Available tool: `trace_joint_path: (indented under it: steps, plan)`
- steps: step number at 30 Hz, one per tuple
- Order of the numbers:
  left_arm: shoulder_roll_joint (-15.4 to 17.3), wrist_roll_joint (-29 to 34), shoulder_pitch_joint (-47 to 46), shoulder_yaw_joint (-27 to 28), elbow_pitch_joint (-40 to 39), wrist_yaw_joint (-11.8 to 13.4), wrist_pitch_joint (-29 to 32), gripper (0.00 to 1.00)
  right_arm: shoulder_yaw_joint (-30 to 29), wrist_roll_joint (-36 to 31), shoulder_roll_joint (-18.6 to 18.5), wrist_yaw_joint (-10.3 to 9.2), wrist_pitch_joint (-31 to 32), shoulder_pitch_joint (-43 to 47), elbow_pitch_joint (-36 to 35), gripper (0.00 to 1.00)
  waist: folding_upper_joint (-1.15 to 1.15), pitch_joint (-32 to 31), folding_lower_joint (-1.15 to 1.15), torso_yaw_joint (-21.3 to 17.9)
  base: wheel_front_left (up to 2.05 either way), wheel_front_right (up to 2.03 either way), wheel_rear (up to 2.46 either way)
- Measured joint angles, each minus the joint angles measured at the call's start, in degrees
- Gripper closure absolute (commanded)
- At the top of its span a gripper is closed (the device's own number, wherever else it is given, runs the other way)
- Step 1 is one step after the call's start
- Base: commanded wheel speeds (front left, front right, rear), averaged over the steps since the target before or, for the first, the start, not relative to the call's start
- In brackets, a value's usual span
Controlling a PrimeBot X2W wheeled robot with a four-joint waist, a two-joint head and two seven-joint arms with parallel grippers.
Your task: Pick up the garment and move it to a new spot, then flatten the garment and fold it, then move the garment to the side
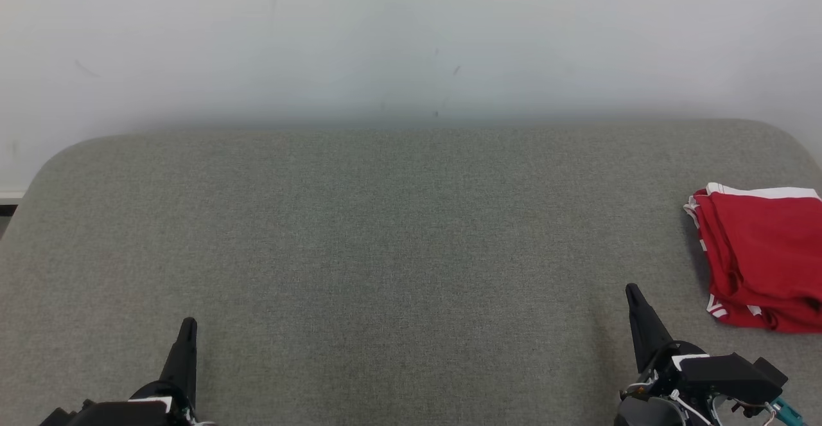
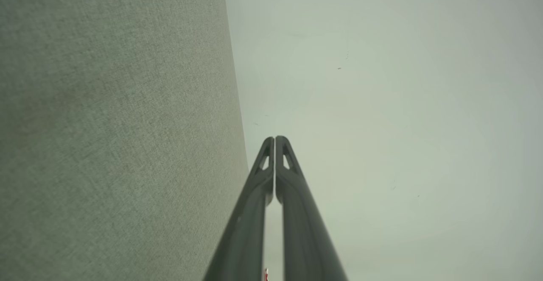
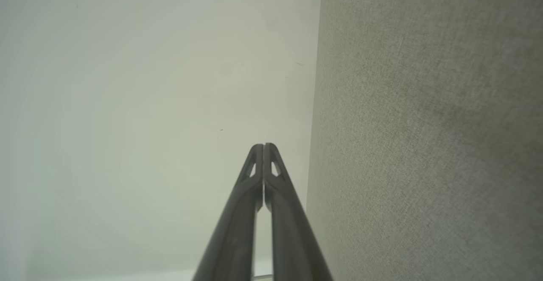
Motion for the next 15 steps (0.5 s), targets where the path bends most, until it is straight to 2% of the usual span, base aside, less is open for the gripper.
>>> trace_joint_path:
  steps: [15]
  plan:
    - [0.00, 0.00, 0.00, 0.00, 0.00, 0.00, 0.00, 1.00, 0.00, 0.00, 0.00, 0.00, 0.00, 0.00, 0.00, 1.00, 0.00, 0.00, 0.00, 0.00, 0.00, 0.00, 0.00]
